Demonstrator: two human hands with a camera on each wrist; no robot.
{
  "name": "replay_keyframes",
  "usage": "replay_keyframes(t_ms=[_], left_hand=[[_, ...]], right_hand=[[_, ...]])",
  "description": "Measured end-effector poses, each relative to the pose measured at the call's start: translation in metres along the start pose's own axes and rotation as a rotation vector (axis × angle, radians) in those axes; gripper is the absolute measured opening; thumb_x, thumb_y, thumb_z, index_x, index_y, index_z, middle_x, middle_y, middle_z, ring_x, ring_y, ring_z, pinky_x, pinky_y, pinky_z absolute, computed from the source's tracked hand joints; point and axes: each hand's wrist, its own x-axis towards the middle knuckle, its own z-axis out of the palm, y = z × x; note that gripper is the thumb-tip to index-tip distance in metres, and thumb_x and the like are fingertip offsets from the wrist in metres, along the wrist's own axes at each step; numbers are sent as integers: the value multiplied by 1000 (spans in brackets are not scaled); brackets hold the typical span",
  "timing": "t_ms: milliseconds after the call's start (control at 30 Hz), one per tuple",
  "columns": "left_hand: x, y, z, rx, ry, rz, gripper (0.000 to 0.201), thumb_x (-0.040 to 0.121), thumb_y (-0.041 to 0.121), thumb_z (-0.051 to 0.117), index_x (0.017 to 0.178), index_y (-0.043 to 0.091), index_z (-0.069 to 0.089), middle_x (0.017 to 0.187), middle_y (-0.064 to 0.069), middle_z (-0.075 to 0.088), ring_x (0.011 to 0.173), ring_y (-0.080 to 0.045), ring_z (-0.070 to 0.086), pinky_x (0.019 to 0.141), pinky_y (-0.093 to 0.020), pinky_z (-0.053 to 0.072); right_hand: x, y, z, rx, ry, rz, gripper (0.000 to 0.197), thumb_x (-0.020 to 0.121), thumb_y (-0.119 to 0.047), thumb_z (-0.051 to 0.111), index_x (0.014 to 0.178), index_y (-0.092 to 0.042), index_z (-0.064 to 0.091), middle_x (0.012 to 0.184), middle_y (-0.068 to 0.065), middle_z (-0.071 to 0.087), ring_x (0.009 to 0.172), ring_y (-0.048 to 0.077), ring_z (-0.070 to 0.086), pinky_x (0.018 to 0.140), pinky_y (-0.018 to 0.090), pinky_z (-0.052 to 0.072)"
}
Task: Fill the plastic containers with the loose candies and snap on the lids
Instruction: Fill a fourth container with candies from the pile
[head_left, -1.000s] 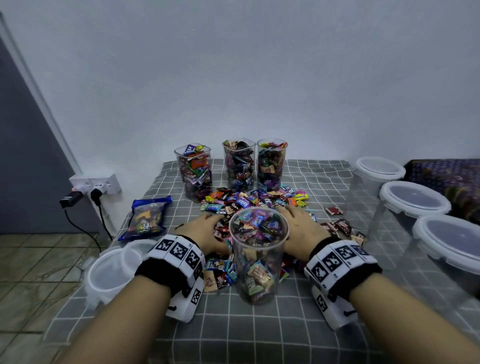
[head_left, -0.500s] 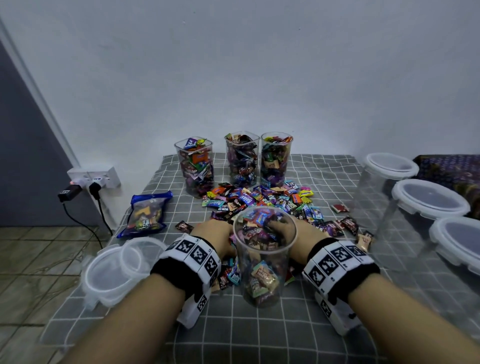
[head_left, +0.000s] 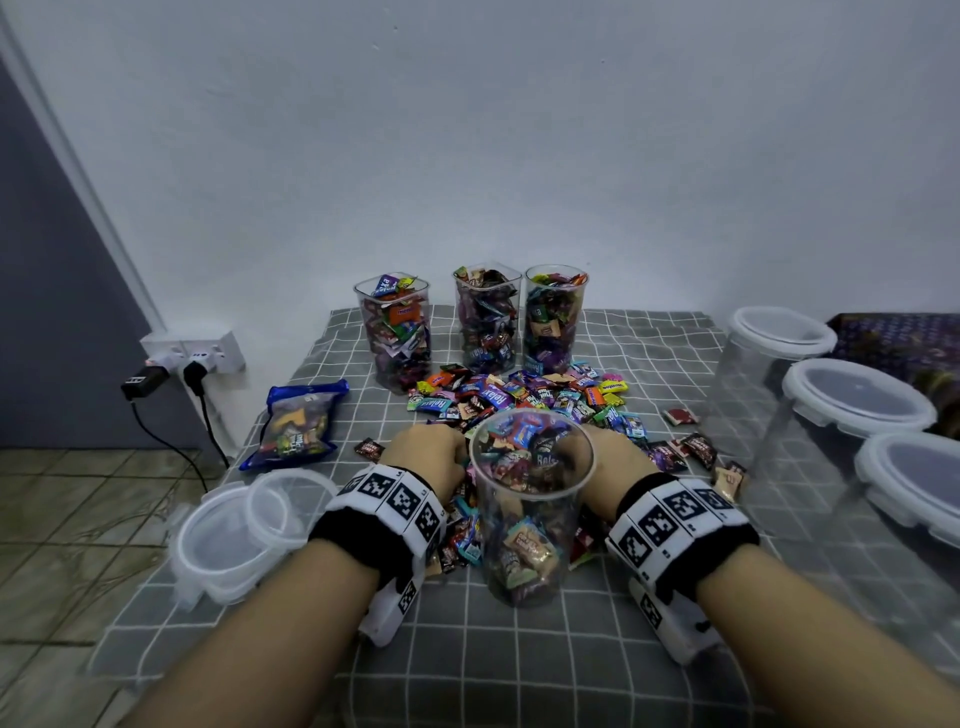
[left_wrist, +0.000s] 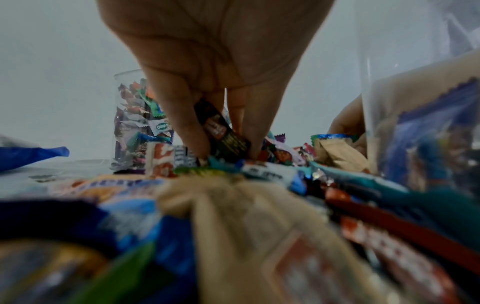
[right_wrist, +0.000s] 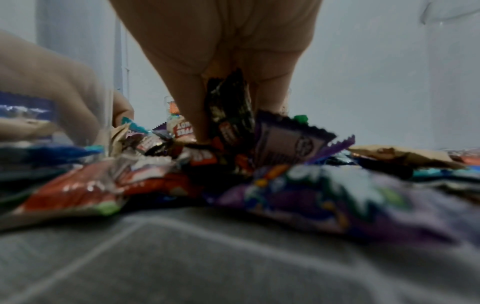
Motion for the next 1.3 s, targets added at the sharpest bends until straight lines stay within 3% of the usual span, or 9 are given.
replay_keyframes(t_ms=[67, 167, 333, 467, 700, 900, 1100, 1200, 1300], left_hand=[[-2, 1, -1, -7, 36, -14, 13, 91, 17, 47, 83, 21, 56, 101, -5, 65, 97, -27, 59, 69, -29, 39], [-5, 1, -2, -66, 113, -39, 15, 91, 20, 47, 93, 21, 62, 102, -5, 65, 98, -26, 59, 70, -28, 40], [-11, 1, -5, -195, 238, -59, 11, 91, 24, 51, 87, 23, 61, 99, -4, 67, 96, -25, 59, 71, -28, 40], [-16, 3, -7, -256, 304, -65, 12, 91, 22, 51, 90, 21, 63, 97, -3, 67, 94, -24, 58, 72, -30, 43], [-16, 3, -8, -279, 342, -58, 12, 92, 25, 53, 90, 20, 63, 98, -2, 66, 93, -23, 58, 75, -32, 46], [-17, 3, -8, -290, 347, -47, 12, 92, 26, 52, 91, 20, 63, 100, -2, 66, 94, -23, 58, 75, -31, 44], [-17, 3, -8, -333, 363, -75, 10, 91, 28, 56, 87, 22, 63, 95, -1, 66, 91, -22, 57, 66, -27, 37], [-18, 3, -8, -344, 365, -73, 11, 91, 28, 56, 87, 21, 64, 95, -1, 66, 91, -22, 57, 67, -27, 36], [-19, 3, -8, -341, 371, -67, 12, 91, 29, 55, 86, 21, 63, 95, 0, 66, 92, -22, 58, 68, -27, 37]], right_hand=[[0, 0, -2, 14, 28, 22, 26, 94, -18, 43, 106, -11, 65, 109, 9, 61, 100, 25, 58, 88, 32, 47], [-3, -2, -7, 48, 57, 48, 27, 95, -20, 42, 108, -11, 64, 106, 10, 62, 98, 27, 58, 83, 30, 46], [-8, 0, -13, 154, 154, 93, 22, 94, -21, 48, 94, -8, 65, 100, 9, 64, 94, 27, 59, 80, 33, 47], [-13, 7, -17, 233, 274, 107, 17, 92, -16, 54, 98, -6, 66, 98, 7, 64, 97, 26, 57, 75, 28, 39], [-22, 15, -44, 520, 467, 110, 8, 85, -8, 63, 81, -15, 63, 81, 5, 64, 78, 21, 57, 70, 27, 41], [-31, 5, -76, 717, 477, 0, 21, 84, -3, 63, 76, -23, 61, 67, -6, 59, 62, 9, 54, 65, 30, 45], [-50, -24, -94, 900, 424, -135, 19, 78, -12, 68, 72, -30, 66, 74, 5, 66, 69, 22, 60, 69, 50, 52], [-55, -35, -96, 916, 360, -178, 25, 82, 1, 64, 78, -24, 66, 79, 10, 68, 71, 18, 60, 72, 48, 53], [-57, -39, -93, 795, 328, -190, 28, 82, 1, 62, 80, -27, 66, 78, 2, 68, 71, 14, 61, 70, 36, 53]])
